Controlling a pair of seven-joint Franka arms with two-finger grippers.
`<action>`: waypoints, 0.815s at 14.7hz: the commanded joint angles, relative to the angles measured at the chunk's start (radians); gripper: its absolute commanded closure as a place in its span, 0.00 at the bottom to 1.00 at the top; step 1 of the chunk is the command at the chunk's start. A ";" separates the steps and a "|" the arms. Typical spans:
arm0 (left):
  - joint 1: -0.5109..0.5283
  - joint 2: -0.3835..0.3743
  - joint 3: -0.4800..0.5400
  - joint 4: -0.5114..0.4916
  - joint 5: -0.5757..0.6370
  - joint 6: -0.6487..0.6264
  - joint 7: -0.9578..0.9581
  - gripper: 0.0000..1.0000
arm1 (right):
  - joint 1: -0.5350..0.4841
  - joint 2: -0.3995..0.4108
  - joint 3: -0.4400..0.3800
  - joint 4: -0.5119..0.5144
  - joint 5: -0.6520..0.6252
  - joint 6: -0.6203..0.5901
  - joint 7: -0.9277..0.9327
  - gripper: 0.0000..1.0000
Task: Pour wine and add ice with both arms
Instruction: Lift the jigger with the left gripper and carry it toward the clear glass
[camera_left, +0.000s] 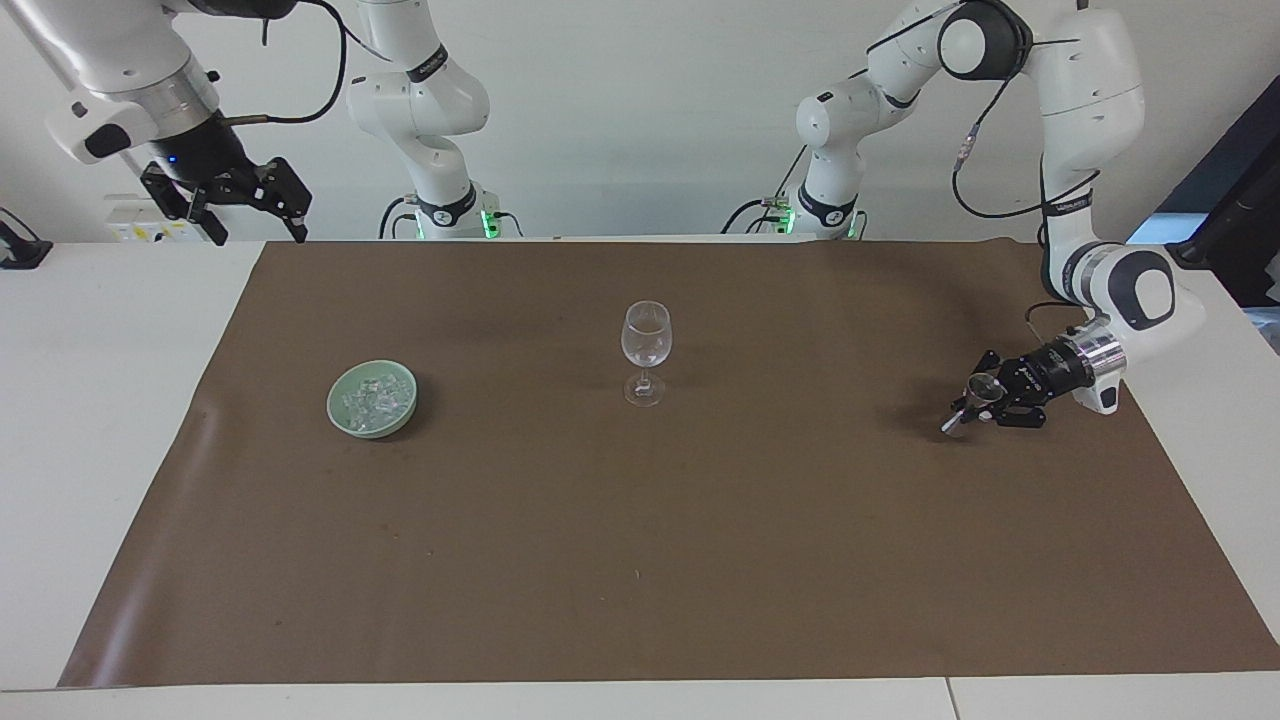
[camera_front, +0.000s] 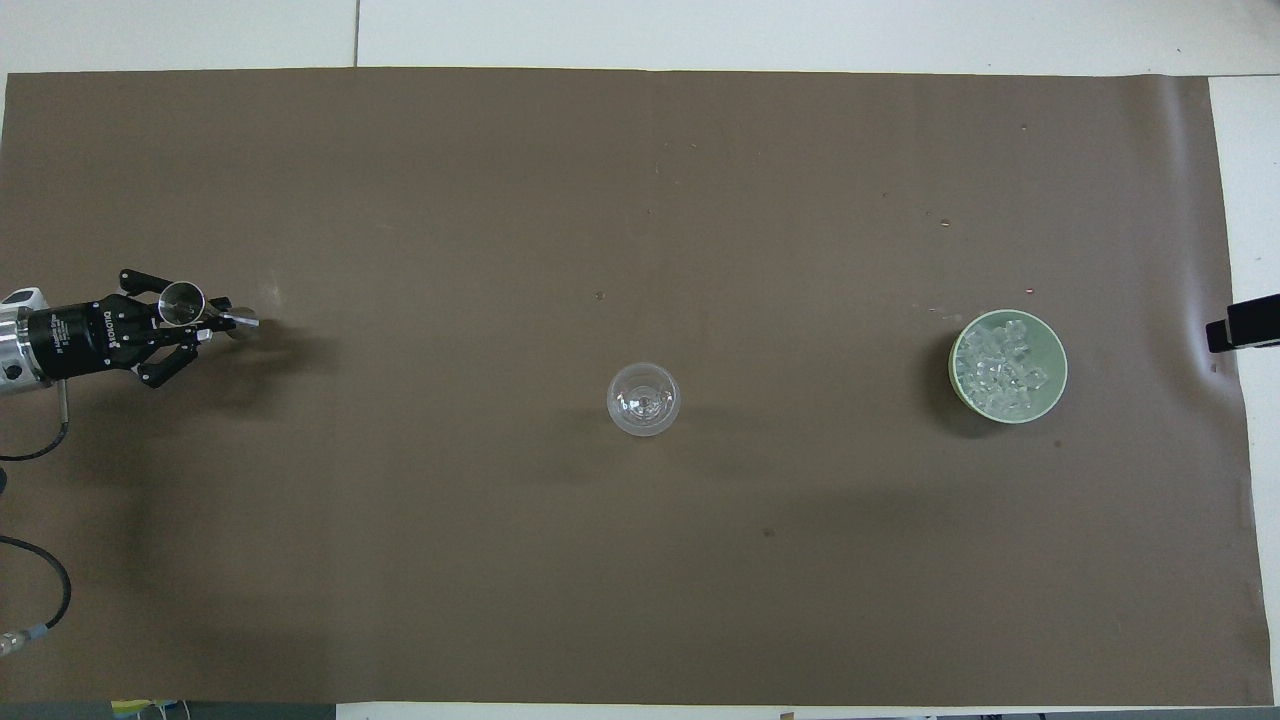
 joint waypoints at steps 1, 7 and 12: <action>0.001 -0.084 0.006 -0.037 -0.011 -0.072 -0.084 1.00 | -0.008 -0.017 0.007 -0.020 0.006 0.002 0.014 0.00; -0.055 -0.242 0.006 -0.128 0.006 -0.126 -0.179 1.00 | -0.008 -0.017 0.007 -0.020 0.006 0.002 0.014 0.00; -0.149 -0.336 0.005 -0.171 0.009 -0.118 -0.219 1.00 | -0.008 -0.017 0.007 -0.020 0.006 0.001 0.014 0.00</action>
